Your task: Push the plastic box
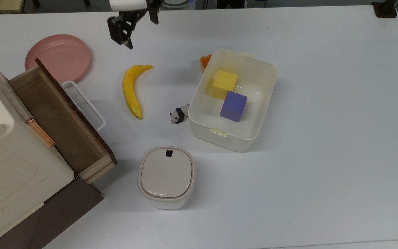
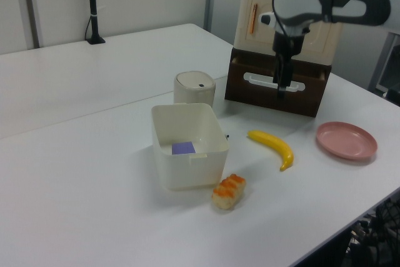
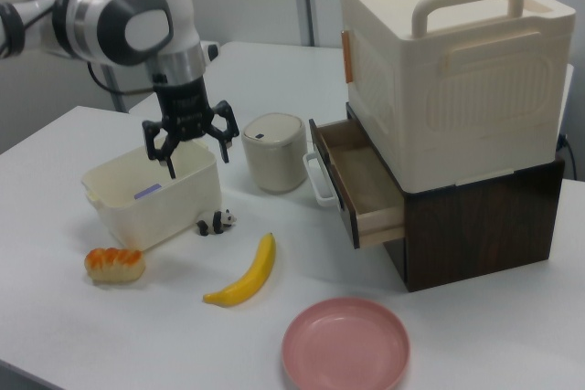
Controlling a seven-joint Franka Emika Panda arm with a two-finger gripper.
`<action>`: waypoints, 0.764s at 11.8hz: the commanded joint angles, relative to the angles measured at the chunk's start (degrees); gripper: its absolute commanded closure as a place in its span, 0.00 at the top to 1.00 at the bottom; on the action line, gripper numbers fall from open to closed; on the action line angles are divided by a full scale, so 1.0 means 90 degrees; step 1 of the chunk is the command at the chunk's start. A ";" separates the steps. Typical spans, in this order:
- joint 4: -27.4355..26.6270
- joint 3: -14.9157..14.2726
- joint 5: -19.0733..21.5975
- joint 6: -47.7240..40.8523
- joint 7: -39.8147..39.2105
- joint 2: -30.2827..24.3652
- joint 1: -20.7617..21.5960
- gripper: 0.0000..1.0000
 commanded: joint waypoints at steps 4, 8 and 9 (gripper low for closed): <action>-0.0856 0.0359 -0.0511 0.1608 -0.0192 0.0245 0.0219 1.00; -0.0808 0.0467 -0.0570 0.1902 -0.0094 0.0685 0.0531 1.00; -0.0807 0.0467 -0.0580 0.1950 -0.0017 0.0753 0.0570 1.00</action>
